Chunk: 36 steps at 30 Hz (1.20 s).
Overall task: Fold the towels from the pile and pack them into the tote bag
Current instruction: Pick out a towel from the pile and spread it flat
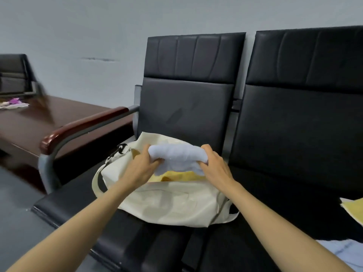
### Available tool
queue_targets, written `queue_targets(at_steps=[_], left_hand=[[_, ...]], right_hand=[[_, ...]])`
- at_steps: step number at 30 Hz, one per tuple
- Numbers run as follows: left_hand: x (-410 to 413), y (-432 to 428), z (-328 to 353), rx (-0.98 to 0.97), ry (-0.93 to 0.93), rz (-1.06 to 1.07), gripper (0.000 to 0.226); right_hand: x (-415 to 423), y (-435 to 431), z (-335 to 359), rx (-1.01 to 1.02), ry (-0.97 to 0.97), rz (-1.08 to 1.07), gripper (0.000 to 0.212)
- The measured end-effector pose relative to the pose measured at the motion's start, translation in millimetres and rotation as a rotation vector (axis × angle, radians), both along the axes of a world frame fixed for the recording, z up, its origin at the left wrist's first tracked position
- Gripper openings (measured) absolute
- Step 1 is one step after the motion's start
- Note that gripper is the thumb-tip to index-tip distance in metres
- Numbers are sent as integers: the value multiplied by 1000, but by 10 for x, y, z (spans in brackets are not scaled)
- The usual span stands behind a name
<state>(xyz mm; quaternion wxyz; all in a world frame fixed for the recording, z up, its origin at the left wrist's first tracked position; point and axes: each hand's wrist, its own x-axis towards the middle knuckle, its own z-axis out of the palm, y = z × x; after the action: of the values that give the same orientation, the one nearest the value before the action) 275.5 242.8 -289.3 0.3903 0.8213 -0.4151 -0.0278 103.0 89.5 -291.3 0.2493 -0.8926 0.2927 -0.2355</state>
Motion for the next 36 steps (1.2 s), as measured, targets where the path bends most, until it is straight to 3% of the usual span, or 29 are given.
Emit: queue_targets(at_steps=[3,9,16,22,25,28,32,36], left_hand=[[-64,8,-307,122,-181,128,30],[-235,95,-709,35,-153,192,38],[-140,176,-219,92,-222,44,27],[92,238,363,448,-28,-96,46],[118,184,373,733,-13,-110,72],[93,106,243,892,34,-154,62],[18,63,147,1014,31,-143,49],[-26,6,79,1006,1,-140,64]], right_hand=[[59,-6,-222,-15,145,-21,31],[6,62,-397,-189,246,-34,31],[-141,108,-200,-279,143,-1,26],[-230,191,122,28,73,91,19],[-291,280,177,130,210,168,30],[-364,323,81,70,354,199,33],[-438,336,-28,123,361,249,36],[-415,331,-48,148,437,236,34]])
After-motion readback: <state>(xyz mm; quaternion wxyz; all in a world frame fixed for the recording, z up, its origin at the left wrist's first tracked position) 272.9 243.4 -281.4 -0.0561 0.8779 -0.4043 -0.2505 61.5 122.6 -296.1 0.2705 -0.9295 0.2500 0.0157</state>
